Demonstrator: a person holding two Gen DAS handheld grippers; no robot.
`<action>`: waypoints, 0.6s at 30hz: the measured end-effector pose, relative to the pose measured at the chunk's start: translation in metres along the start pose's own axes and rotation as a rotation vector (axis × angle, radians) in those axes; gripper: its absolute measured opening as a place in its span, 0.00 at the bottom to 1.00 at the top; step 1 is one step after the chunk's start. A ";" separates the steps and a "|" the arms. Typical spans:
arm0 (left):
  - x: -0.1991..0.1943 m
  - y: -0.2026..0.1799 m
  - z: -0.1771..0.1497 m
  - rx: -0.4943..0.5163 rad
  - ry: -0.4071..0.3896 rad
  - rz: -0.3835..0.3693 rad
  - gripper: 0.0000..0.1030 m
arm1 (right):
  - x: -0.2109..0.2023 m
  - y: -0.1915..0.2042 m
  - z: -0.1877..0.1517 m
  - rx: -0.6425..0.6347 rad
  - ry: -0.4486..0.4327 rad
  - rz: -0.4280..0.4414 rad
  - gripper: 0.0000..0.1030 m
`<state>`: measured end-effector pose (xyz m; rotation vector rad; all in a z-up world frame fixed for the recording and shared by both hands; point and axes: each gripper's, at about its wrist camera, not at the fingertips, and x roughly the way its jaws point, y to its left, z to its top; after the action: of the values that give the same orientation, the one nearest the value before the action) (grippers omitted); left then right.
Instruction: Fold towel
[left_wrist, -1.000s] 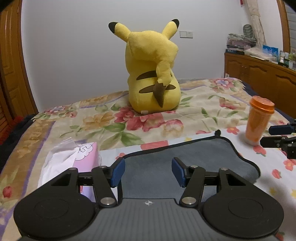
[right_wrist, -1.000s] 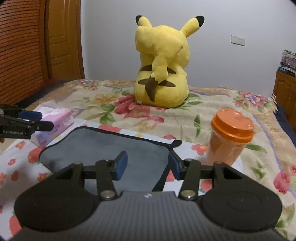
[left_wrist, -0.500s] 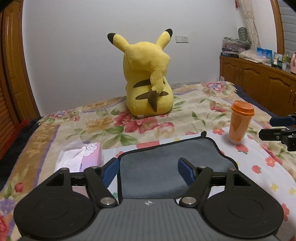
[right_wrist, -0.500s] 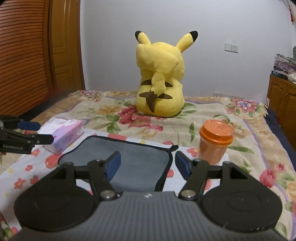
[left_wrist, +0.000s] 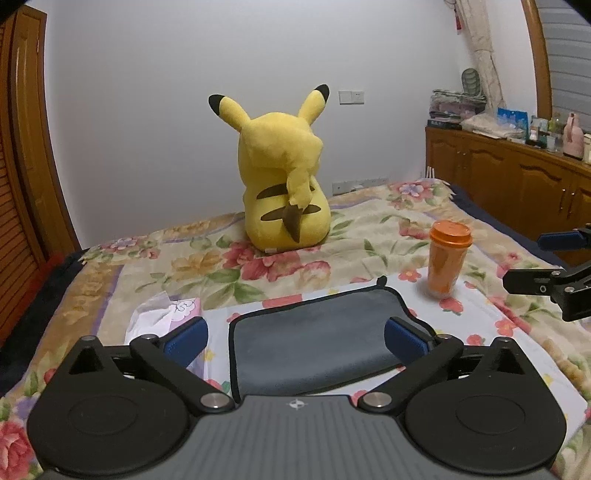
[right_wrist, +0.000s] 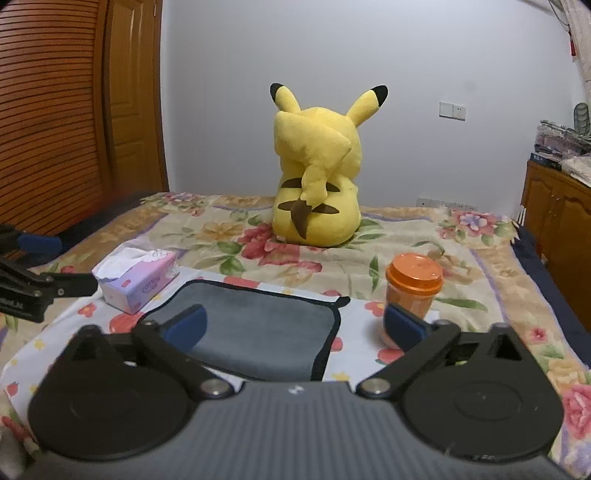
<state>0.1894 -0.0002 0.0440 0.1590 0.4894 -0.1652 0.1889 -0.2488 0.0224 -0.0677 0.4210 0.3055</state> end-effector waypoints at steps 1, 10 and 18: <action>-0.003 -0.001 0.000 -0.001 0.001 -0.001 1.00 | -0.002 0.001 0.000 0.001 -0.002 -0.002 1.00; -0.024 -0.005 -0.007 -0.022 0.003 0.037 1.00 | -0.022 0.003 -0.002 0.024 -0.011 -0.018 1.00; -0.047 -0.016 -0.018 -0.026 0.008 0.051 1.00 | -0.040 0.009 -0.009 0.039 -0.009 -0.022 1.00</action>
<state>0.1374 -0.0072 0.0490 0.1463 0.4945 -0.1085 0.1474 -0.2523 0.0306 -0.0327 0.4166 0.2753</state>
